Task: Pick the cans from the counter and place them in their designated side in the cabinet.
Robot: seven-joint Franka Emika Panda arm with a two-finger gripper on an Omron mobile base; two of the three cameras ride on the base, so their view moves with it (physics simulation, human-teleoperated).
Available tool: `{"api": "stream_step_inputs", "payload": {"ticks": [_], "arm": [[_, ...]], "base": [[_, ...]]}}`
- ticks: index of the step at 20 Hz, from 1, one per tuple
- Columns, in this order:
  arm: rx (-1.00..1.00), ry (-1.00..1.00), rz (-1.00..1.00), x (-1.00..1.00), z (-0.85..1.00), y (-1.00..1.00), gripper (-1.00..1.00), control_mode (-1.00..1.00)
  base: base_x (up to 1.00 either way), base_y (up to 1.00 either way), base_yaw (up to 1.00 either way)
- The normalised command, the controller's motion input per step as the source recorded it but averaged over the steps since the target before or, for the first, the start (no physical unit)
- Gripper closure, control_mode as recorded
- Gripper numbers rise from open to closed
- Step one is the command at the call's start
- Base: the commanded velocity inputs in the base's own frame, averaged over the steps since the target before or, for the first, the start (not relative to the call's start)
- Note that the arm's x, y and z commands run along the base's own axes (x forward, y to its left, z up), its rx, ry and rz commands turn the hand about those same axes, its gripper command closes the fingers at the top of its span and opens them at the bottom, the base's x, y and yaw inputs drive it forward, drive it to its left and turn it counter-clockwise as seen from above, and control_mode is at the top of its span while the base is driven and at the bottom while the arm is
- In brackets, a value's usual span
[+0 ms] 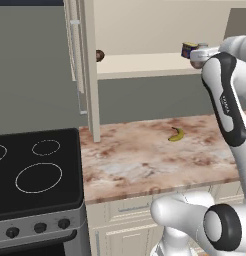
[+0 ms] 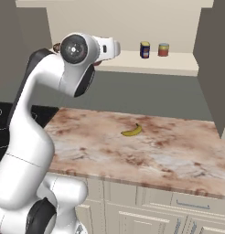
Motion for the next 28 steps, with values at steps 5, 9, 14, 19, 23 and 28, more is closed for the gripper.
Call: {"api": "stream_step_inputs", "payload": {"ticks": [5, 9, 14, 19, 23, 28], "arm": [[0.00, 0.00, 0.00, 0.18, 0.07, -0.02, 1.00, -1.00], [0.00, 0.00, 0.00, 0.18, 0.04, -0.05, 1.00, -1.00], [0.00, 0.00, 0.00, 0.15, 0.00, -0.07, 1.00, -1.00], [0.00, 0.00, 0.00, 0.16, 0.00, -0.07, 1.00, -1.00], [0.00, 0.01, 0.00, 0.18, 0.00, -0.08, 1.00, -1.00], [0.00, 0.02, 0.00, 0.18, 0.00, -0.09, 1.00, -1.00]], "base": [[0.00, 0.00, 0.00], [0.00, 0.00, 0.00], [0.00, 0.00, 0.00], [0.00, 0.00, 0.00], [0.00, 0.00, 0.00], [0.00, 0.00, 0.00]]}}
